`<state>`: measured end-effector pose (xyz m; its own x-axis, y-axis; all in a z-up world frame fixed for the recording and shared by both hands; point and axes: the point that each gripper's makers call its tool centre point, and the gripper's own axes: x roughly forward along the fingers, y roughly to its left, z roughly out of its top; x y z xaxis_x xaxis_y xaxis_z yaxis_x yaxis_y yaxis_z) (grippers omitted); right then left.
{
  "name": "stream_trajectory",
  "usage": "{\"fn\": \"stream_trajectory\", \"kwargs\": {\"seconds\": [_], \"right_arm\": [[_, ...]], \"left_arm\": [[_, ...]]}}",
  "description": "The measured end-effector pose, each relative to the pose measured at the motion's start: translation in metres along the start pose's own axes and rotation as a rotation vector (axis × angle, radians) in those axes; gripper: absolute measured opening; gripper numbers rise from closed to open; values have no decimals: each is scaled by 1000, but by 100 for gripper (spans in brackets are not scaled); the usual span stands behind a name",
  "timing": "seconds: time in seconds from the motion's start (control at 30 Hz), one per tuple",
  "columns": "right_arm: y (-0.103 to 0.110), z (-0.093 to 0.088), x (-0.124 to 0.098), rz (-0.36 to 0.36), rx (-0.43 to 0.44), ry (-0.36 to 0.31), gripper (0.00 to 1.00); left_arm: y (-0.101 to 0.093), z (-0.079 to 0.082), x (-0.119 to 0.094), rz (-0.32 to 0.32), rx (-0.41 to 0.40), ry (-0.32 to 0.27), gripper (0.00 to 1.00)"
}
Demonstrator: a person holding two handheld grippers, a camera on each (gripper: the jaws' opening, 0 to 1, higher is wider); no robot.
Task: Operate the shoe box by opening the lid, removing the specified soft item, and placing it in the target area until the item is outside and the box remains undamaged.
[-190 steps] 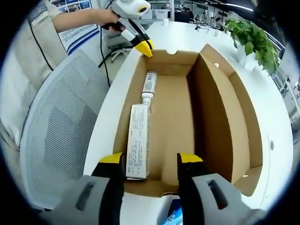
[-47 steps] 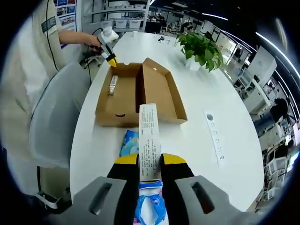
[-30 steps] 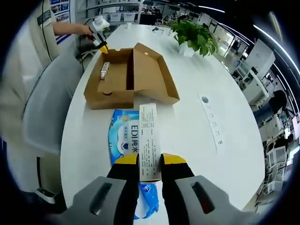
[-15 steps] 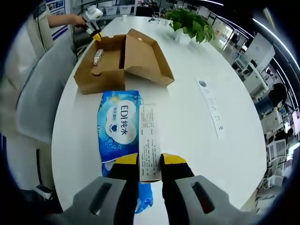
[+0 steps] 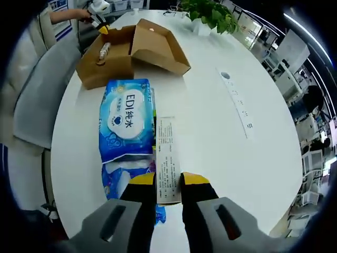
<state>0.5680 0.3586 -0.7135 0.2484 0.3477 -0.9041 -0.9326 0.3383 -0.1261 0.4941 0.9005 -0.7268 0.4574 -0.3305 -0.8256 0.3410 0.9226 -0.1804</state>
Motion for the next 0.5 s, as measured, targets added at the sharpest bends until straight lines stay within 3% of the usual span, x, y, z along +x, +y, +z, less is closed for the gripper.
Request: {"fn": "stream_trajectory", "kwargs": {"seconds": [0.5], "right_arm": [[-7, -35, 12, 23, -25, 69, 15]], "left_arm": [[0, 0, 2, 3, 12, 22, 5]]}}
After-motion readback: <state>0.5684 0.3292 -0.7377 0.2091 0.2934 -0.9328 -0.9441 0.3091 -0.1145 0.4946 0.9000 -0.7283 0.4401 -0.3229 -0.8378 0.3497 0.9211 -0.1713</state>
